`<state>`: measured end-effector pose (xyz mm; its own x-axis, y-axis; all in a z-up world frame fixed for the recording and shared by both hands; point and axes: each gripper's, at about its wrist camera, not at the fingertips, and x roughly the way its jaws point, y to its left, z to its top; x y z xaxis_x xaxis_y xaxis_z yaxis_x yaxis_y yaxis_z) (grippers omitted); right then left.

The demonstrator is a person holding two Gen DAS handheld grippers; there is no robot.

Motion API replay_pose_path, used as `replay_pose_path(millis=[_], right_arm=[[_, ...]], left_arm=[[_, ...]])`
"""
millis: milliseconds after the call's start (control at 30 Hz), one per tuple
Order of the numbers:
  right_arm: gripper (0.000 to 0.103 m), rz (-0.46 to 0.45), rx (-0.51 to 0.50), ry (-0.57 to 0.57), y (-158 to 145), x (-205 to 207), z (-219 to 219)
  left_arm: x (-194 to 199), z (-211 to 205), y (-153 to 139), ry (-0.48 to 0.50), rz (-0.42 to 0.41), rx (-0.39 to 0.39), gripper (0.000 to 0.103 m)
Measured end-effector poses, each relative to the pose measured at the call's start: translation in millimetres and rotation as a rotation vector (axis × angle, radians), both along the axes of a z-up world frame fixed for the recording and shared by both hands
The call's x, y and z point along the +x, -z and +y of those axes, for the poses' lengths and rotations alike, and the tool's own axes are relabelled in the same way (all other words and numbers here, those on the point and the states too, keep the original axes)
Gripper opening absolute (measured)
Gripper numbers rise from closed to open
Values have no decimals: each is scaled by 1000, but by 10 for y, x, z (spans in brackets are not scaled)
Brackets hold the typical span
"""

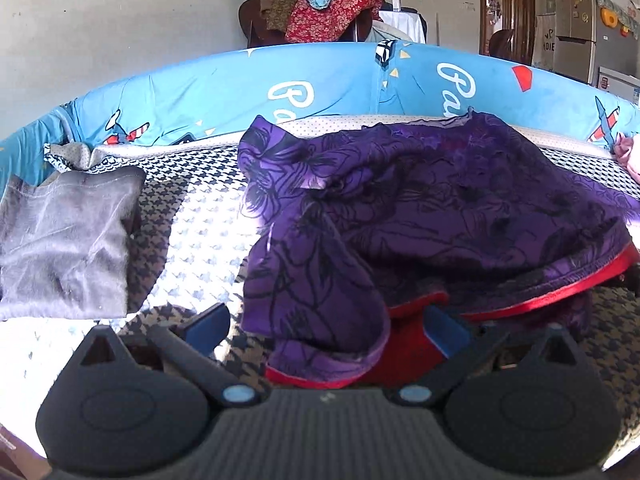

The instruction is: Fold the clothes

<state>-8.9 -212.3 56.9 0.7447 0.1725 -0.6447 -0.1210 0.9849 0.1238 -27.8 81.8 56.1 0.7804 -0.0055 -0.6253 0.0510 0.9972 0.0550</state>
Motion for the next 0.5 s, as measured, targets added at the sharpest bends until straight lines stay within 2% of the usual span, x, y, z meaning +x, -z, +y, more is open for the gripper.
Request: replay_pose_path(millis=[200,333,500], right_arm=[[57,-107,132,24,-59,188,54],[57,-146,219,-12,-72,265,100],[57,-105,152,-66,3,270,239]], left_arm=[[131,98,93,-111,9,-3,103],[238,216,192,-205,37,0,103],[303,375,260,-277,56,-57,103]])
